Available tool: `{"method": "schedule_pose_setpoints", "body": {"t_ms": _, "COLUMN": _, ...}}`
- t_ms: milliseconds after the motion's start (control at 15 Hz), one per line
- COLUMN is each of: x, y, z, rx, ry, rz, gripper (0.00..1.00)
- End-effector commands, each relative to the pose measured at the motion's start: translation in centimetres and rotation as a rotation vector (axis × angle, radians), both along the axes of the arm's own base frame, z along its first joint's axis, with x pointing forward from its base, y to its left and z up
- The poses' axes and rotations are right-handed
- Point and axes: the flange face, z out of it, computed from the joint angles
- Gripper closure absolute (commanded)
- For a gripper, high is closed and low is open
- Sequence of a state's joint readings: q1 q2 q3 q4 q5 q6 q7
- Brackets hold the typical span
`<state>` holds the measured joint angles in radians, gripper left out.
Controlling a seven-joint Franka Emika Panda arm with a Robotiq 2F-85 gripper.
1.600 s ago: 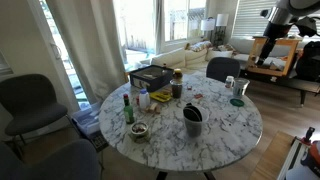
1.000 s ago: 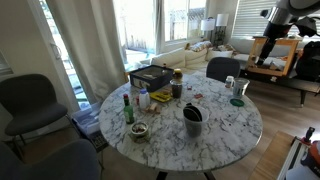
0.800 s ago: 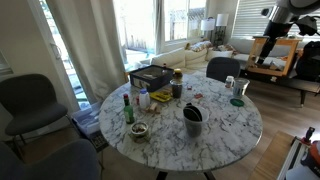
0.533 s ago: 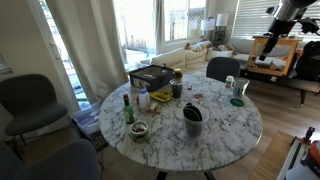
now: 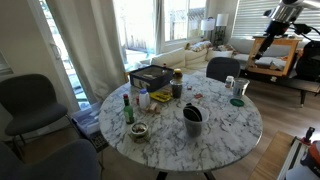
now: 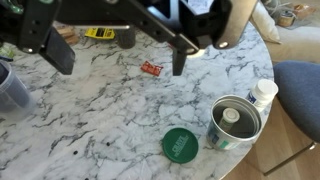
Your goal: Remove the small bottle from the silver cup
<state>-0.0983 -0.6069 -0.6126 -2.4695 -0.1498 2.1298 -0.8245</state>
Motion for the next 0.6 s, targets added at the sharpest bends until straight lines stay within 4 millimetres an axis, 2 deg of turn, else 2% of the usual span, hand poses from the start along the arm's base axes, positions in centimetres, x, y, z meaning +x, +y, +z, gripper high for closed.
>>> {"method": "schedule_pose_setpoints", "body": {"t_ms": 0, "x": 0.0, "y": 0.0, "z": 0.1, "rx": 0.001, "ry": 0.001, "rz": 0.000, "gripper": 0.00}}
{"method": "schedule_pose_setpoints", "body": {"t_ms": 400, "x": 0.0, "y": 0.0, "z": 0.1, "rx": 0.001, "ry": 0.000, "rz": 0.000, "gripper": 0.00}}
{"method": "schedule_pose_setpoints", "body": {"t_ms": 533, "x": 1.3, "y": -1.6, "z": -0.3, "rx": 0.063, "ry": -0.014, "rz": -0.025, "gripper": 0.00}}
